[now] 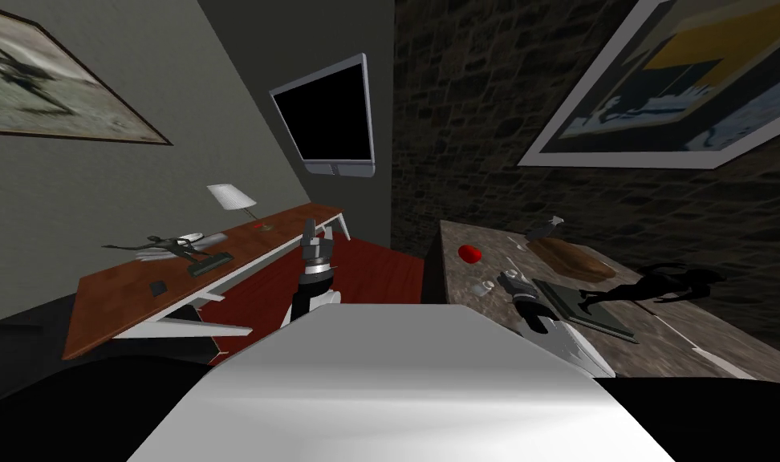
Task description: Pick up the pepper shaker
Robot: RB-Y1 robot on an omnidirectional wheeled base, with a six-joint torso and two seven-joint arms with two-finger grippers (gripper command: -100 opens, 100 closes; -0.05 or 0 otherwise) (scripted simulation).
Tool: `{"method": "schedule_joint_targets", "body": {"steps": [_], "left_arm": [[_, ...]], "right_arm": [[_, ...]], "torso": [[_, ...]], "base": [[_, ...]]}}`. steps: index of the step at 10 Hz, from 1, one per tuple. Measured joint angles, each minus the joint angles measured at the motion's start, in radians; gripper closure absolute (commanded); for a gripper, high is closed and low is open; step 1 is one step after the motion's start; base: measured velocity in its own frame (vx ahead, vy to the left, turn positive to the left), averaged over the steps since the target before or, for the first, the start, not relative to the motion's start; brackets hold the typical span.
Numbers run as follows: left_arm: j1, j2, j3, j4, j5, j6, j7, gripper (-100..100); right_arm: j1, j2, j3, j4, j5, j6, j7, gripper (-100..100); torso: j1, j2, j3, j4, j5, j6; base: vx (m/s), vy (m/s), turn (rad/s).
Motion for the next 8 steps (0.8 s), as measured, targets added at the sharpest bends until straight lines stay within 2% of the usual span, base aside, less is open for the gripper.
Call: {"method": "schedule_joint_targets", "body": {"steps": [1, 3, 4, 5, 7, 8], "left_arm": [[0.000, 0.000, 0.000, 0.000, 0.000, 0.000, 0.000, 0], [0.000, 0.000, 0.000, 0.000, 0.000, 0.000, 0.000, 0], [0.000, 0.000, 0.000, 0.000, 0.000, 0.000, 0.000, 0], [0.000, 0.000, 0.000, 0.000, 0.000, 0.000, 0.000, 0], [0.000, 0.000, 0.000, 0.000, 0.000, 0.000, 0.000, 0], [0.000, 0.000, 0.000, 0.000, 0.000, 0.000, 0.000, 0]], "right_arm": [[-0.004, -0.003, 0.004, 0.000, 0.000, 0.022, -0.001, 100], [-0.044, 0.013, 0.015, -0.006, 0.010, 0.063, 0.012, 100], [-0.044, 0.012, 0.023, -0.016, 0.011, 0.088, 0.009, 100], [-0.044, 0.025, 0.045, -0.064, 0.016, 0.132, 0.004, 100], [-0.091, 0.043, 0.058, -0.070, 0.029, 0.188, 0.016, 100], [-0.103, 0.046, 0.068, -0.078, 0.032, 0.215, 0.018, 100]], "torso": [[0.000, -0.003, -0.002, -0.001, 0.000, 0.001], [-0.001, -0.001, -0.001, 0.000, -0.001, 0.000], [-0.001, -0.004, -0.003, -0.001, 0.000, 0.001], [0.001, -0.003, -0.002, 0.000, 0.000, -0.002], [-0.001, 0.003, 0.001, 0.000, -0.001, -0.002], [-0.001, 0.002, 0.001, 0.000, 0.000, 0.001]], "base": [[-0.145, -0.024, 0.117], [-0.100, -0.037, 0.057], [-0.126, -0.021, 0.092], [-0.142, -0.029, 0.138], [-0.202, -0.046, 0.114], [-0.052, -0.016, -0.012]]}}
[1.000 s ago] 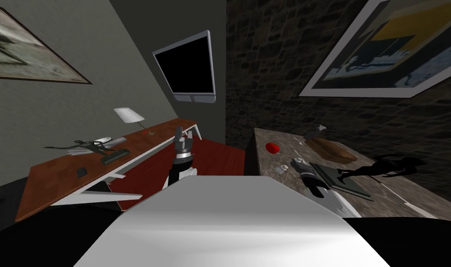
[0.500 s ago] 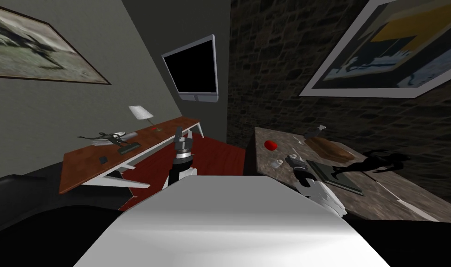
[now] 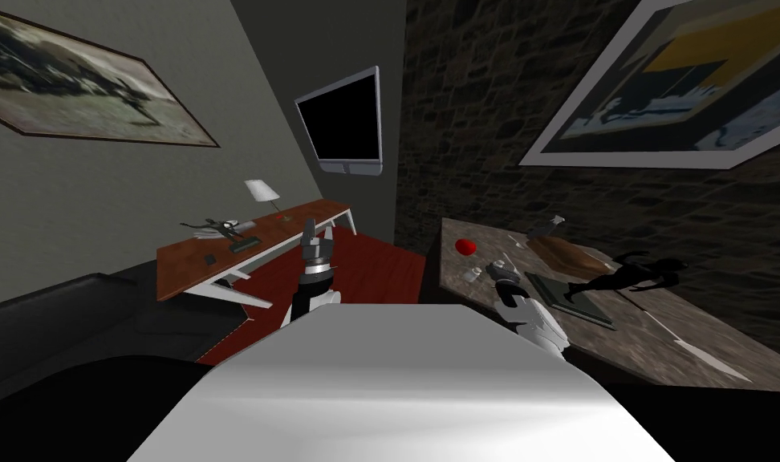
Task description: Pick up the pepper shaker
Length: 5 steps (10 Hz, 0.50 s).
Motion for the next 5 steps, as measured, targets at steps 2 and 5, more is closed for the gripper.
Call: {"method": "schedule_joint_targets", "body": {"steps": [2, 5], "left_arm": [[0.000, 0.000, 0.000, 0.000, 0.000, 0.000, 0.000, 0], [0.000, 0.000, 0.000, 0.000, 0.000, 0.000, 0.000, 0]], "right_arm": [[-0.033, 0.000, 0.009, 0.006, 0.007, 0.048, 0.001, 100], [-0.036, 0.013, 0.025, -0.028, 0.011, 0.105, 0.004, 0]], "torso": [[0.000, -0.004, -0.003, -0.001, 0.000, -0.003], [0.002, -0.009, -0.005, -0.002, 0.000, 0.000]], "base": [[-0.134, -0.030, 0.112], [-0.029, -0.004, -0.001]]}}
